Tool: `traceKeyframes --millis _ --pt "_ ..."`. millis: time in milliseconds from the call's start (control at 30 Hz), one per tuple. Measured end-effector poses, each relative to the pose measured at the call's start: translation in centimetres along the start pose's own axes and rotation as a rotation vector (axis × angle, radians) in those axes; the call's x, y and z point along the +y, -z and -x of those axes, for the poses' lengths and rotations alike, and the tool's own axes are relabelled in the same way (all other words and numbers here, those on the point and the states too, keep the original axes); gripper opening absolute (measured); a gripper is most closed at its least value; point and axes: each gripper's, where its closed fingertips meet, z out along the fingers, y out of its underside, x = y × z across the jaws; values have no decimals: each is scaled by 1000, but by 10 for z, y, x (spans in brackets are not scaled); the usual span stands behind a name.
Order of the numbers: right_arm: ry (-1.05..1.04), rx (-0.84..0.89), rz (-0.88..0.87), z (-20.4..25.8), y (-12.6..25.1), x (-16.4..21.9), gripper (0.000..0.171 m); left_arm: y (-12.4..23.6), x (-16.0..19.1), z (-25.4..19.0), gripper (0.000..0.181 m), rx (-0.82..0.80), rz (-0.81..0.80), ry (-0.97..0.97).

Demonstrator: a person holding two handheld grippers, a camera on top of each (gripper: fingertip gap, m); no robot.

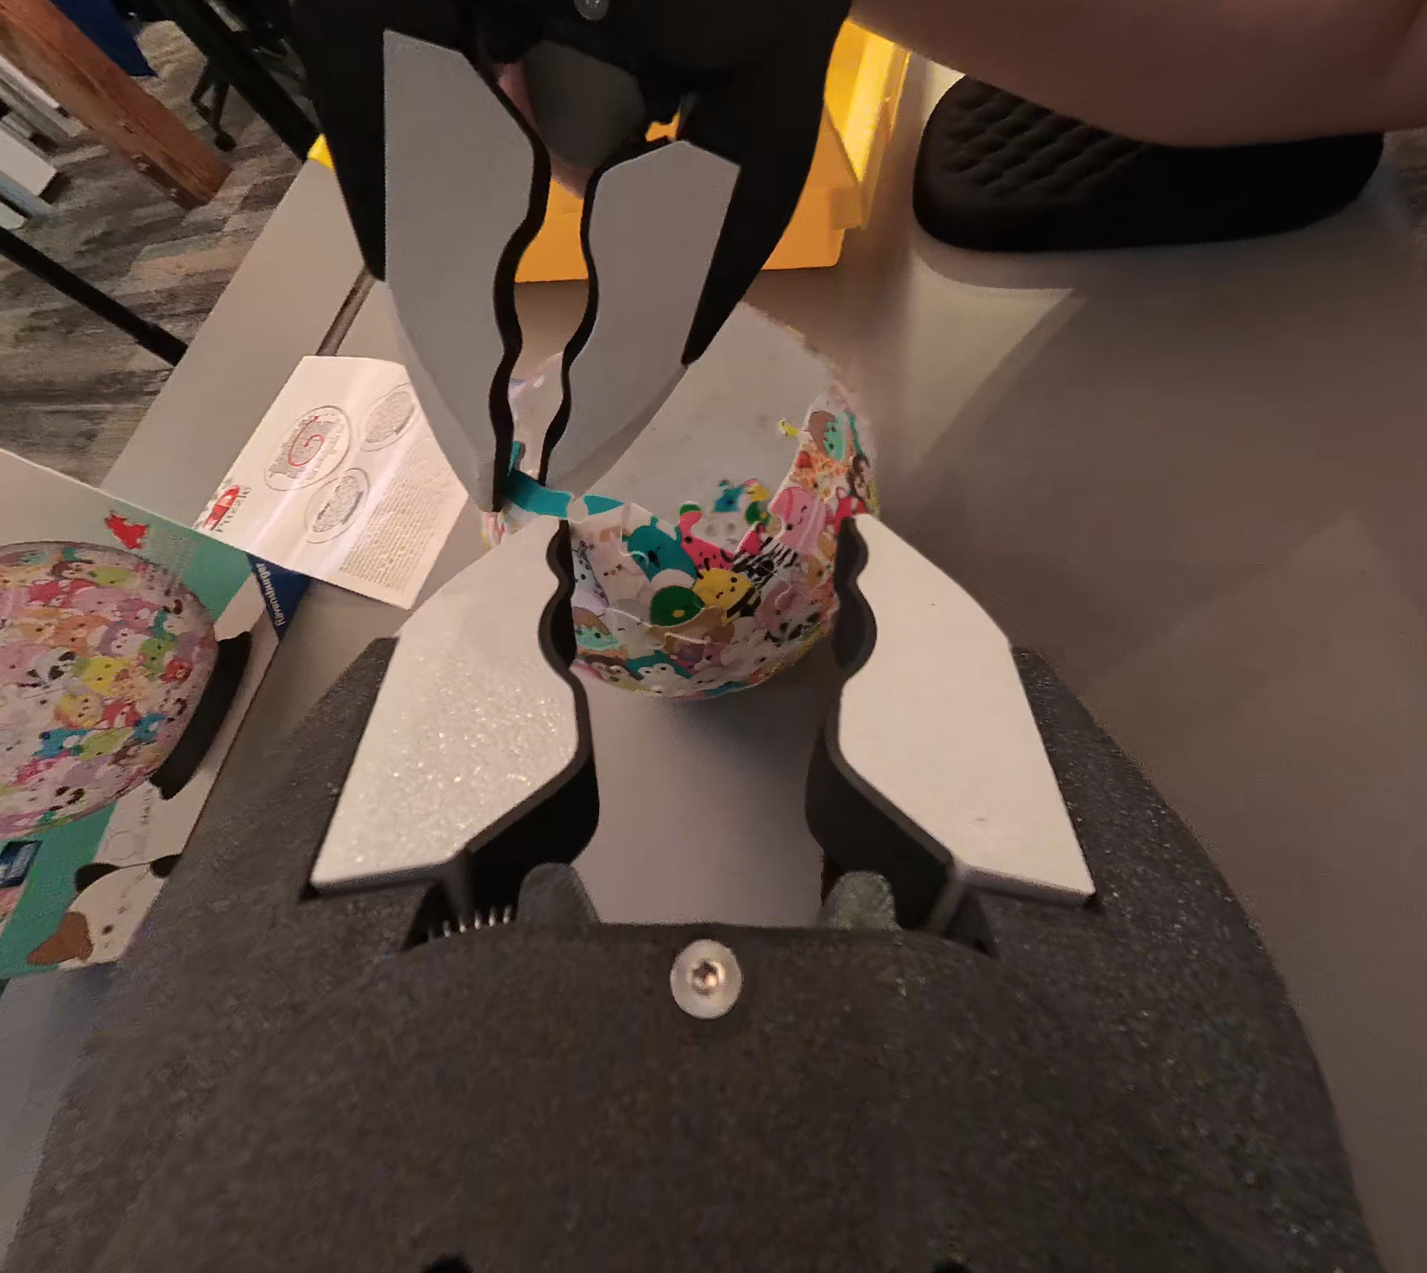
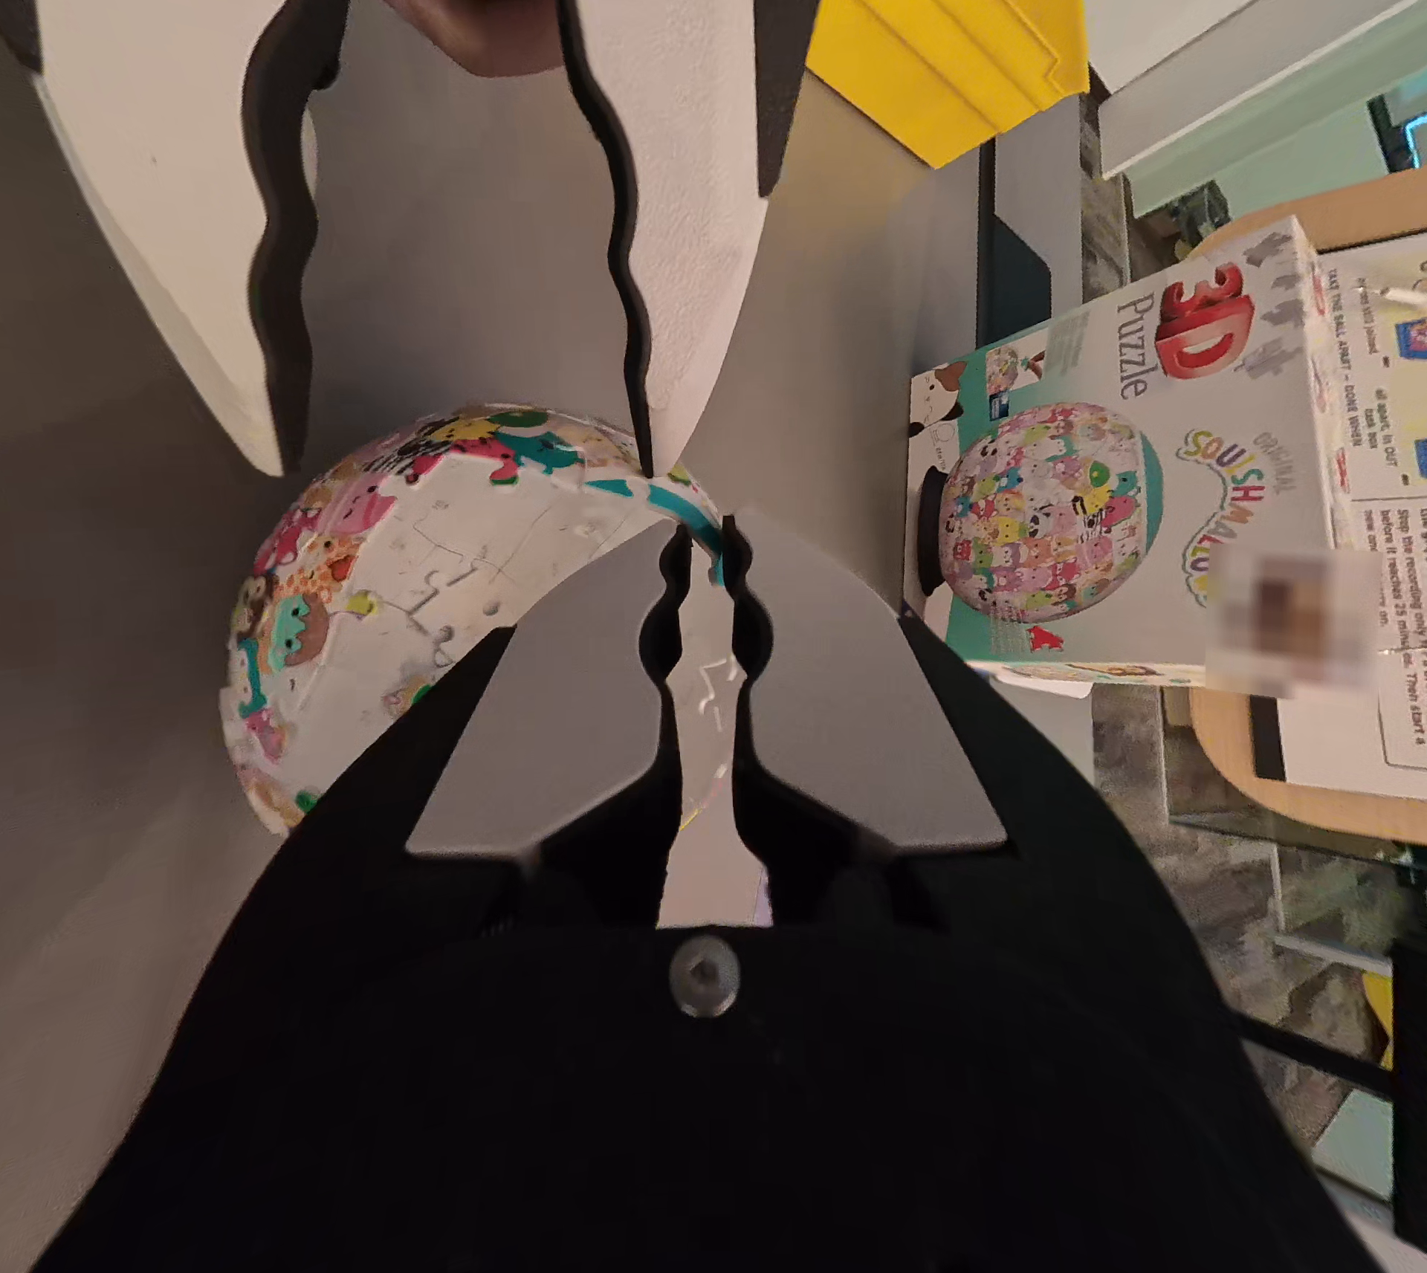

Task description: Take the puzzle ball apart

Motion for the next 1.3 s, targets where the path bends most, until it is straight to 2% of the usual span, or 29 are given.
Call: traceKeyframes --millis 67,200,333,467,667,700,833,1000,1300 --pt "-18 37 19 -6 -2 1 7 2 1 8 60 -42 2 31" --pt "-52 123 112 -16 1 6 6 19 -7 29 62 -108 -102 248" --pt "-96 142 153 -17 3 1 8 33 -5 49 56 -195 -82 359" --pt "-164 122 146 -17 3 2 9 27 -5 56 47 -214 3 323" --pt "-234 99 162 -16 6 10 9 5 3 55 51 -188 165 271" --pt "-248 90 169 -15 7 11 9 3 3 55 52 -179 171 262" --pt "-297 66 190 -13 8 16 8 -4 8 49 34 -134 200 232" --pt "-347 26 207 -8 8 20 9 -11 17 44 32 -120 227 208" --pt "-238 2 88 -10 11 23 16 -13 18 45 29 -111 187 218"
